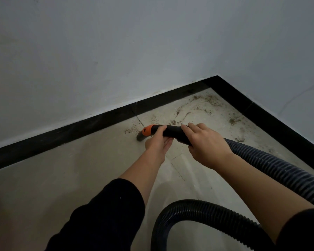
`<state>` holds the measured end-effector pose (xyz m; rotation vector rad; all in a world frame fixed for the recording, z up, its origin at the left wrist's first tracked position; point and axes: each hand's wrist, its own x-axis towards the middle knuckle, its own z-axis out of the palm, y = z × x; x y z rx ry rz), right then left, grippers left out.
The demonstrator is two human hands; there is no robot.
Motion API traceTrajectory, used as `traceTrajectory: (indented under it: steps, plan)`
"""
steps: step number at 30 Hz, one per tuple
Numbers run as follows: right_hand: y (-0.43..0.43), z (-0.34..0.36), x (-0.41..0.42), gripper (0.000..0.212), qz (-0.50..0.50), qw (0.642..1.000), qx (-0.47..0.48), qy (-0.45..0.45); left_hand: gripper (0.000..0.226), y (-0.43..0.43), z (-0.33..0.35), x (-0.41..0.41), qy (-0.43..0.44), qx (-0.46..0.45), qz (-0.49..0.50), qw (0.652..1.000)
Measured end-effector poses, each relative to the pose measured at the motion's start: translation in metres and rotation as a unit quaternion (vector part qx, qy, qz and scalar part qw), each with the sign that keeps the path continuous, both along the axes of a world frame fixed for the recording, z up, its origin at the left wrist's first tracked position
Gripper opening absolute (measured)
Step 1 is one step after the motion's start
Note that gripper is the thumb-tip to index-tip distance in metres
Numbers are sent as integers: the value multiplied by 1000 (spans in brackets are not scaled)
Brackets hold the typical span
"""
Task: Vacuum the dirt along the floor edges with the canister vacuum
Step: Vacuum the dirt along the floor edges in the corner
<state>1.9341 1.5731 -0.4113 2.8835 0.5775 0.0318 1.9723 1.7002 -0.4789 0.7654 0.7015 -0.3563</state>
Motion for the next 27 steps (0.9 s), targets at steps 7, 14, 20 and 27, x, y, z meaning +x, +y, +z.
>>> traceTrajectory:
  steps: [7, 14, 20, 27]
  plan:
    - [-8, -3, 6, 59, -12, 1000, -7, -6, 43, -7, -1, 8, -11, -15, -25, 1000]
    - [-9, -3, 9, 62, -21, 1000, -13, -10, 45, -12, 0, 12, -17, -19, -22, 999]
    - [-7, -3, 12, 62, -24, 999, -19, -11, 43, -11, 0, 16, -17, -22, -17, 999]
    - [-2, -6, 18, 61, -24, 1000, -12, -9, 34, -7, -4, 22, -16, -18, -6, 1000]
